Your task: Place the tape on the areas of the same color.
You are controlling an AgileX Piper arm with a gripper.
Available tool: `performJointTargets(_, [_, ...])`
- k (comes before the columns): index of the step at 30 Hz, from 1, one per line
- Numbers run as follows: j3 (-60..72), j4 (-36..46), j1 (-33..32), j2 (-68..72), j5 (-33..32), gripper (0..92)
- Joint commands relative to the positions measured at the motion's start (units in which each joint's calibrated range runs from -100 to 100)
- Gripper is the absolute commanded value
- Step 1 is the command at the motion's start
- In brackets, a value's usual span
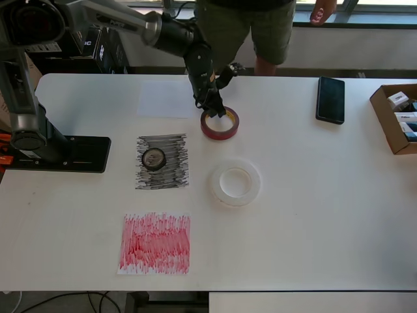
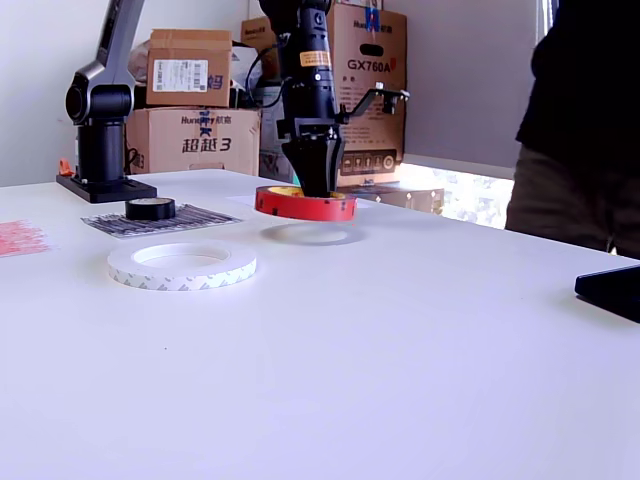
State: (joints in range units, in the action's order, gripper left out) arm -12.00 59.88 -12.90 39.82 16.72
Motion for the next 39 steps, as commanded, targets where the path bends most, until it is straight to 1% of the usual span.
performJointTargets(1, [0.5,3.7,-0.3,-1.3,0.2,7.4])
performJointTargets(7, [0.1,7.3,-0.1,-4.4,0.6,7.4])
performJointTargets(14, [-0.1,8.0,0.9,-6.9,0.9,7.4])
performJointTargets(24, [-0.1,8.0,6.3,-8.9,1.0,7.2])
performJointTargets(30, [-0.1,8.0,7.6,-11.7,0.4,0.1])
performJointTargets(39, [-0.2,8.0,8.4,-12.6,0.8,0.0])
